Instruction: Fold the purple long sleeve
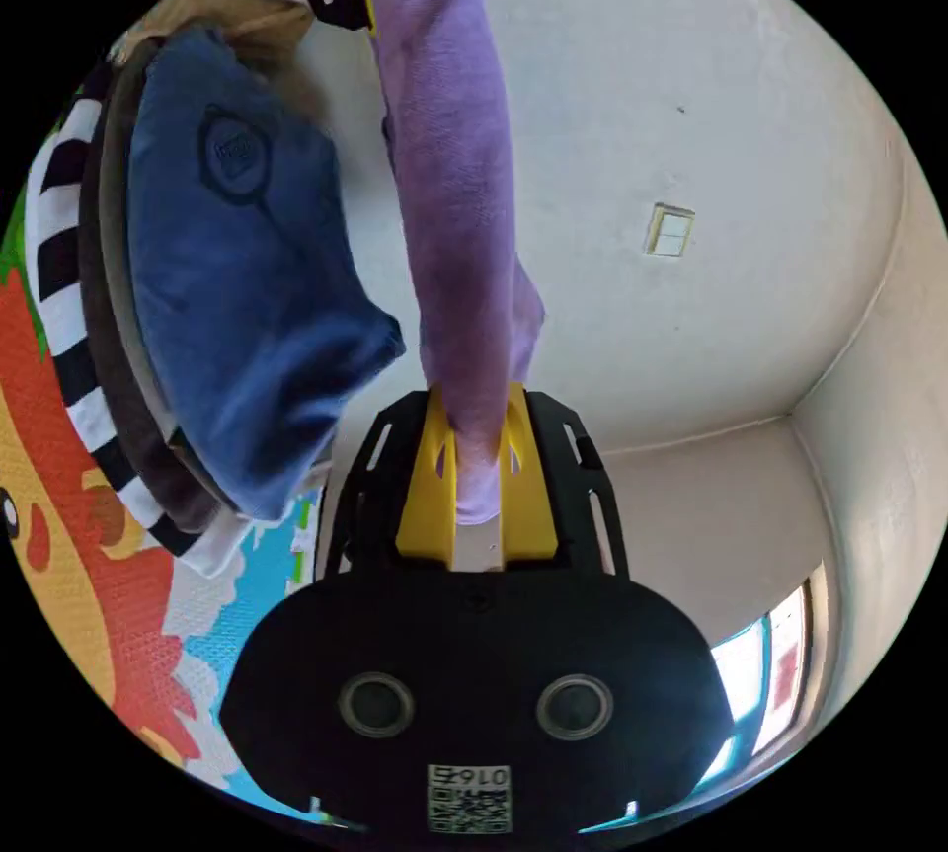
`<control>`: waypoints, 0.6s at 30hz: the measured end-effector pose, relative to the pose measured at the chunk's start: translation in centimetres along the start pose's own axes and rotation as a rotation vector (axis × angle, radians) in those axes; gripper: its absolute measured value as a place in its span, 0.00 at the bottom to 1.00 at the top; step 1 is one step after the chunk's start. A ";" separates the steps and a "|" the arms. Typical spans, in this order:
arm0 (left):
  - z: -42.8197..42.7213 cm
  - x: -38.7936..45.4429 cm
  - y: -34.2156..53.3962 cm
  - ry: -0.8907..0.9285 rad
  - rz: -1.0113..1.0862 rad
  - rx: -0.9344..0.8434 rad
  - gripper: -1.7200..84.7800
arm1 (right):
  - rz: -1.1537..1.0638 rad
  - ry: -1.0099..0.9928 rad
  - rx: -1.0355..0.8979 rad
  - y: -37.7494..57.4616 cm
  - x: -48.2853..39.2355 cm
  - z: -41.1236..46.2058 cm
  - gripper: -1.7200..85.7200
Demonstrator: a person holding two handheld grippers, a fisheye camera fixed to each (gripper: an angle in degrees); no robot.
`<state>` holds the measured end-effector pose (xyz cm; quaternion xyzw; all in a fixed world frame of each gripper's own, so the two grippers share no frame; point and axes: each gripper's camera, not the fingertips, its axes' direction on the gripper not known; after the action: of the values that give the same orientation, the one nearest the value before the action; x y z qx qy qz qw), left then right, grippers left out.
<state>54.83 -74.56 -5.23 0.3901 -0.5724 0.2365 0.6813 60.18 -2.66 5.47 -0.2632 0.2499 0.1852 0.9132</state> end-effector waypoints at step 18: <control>-1.8 1.0 33.8 0.543 -0.491 0.036 0.04 | 0.393 -0.761 0.248 13.1 8.8 1.4 0.06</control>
<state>30.16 -53.51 4.44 0.4507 -0.2559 0.1708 0.8380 61.70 10.34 -3.43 -0.0126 -0.0383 0.4075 0.9123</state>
